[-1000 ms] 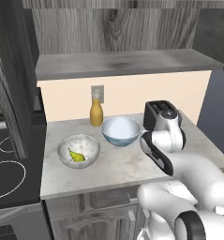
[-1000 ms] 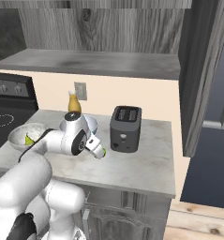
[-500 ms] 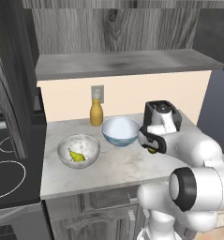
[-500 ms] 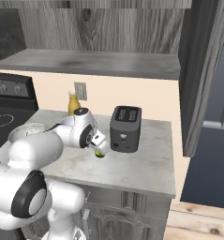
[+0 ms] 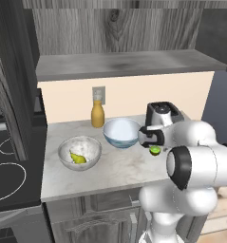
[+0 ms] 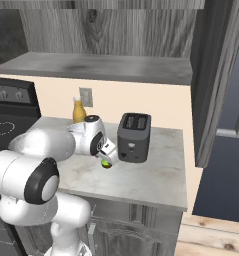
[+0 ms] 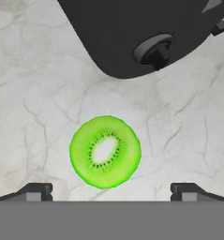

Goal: Pick both bowls and place them on the counter. Then place the pear in one bowl and place the kiwi in the other bowl.

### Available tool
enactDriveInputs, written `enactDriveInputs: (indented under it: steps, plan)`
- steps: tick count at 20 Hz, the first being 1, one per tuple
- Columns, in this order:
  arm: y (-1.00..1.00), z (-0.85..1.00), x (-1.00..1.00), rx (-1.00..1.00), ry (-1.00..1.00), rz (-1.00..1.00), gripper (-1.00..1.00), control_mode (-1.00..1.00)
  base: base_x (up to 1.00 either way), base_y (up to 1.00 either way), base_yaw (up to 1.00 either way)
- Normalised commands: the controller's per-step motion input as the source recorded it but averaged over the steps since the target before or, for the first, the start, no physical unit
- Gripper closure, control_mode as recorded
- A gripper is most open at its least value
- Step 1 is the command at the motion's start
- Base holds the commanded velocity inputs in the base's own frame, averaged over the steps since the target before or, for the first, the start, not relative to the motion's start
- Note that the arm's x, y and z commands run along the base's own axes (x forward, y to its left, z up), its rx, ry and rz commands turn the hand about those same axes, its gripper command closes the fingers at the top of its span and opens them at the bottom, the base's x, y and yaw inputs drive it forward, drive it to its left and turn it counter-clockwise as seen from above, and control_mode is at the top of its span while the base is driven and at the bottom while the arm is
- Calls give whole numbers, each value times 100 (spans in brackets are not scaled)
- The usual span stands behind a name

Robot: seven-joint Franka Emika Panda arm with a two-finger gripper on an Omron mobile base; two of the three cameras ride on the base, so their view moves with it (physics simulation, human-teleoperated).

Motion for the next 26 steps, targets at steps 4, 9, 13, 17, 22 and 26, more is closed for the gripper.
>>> enactDriveInputs:
  steps: [4,9,13,17,22,26]
  plan:
    - [0,-33,11,0,3,0,-100,-100,0,0,0]
    - [-1,-25,9,0,1,0,-100,-100,0,0,0]
    - [-5,-21,16,0,0,0,-100,-100,0,0,0]
    - [-3,-20,16,0,0,0,-100,-100,0,0,0]
    - [0,-21,6,0,1,0,100,-100,0,0,0]
    - [0,-6,4,0,0,0,100,-100,0,0,0]
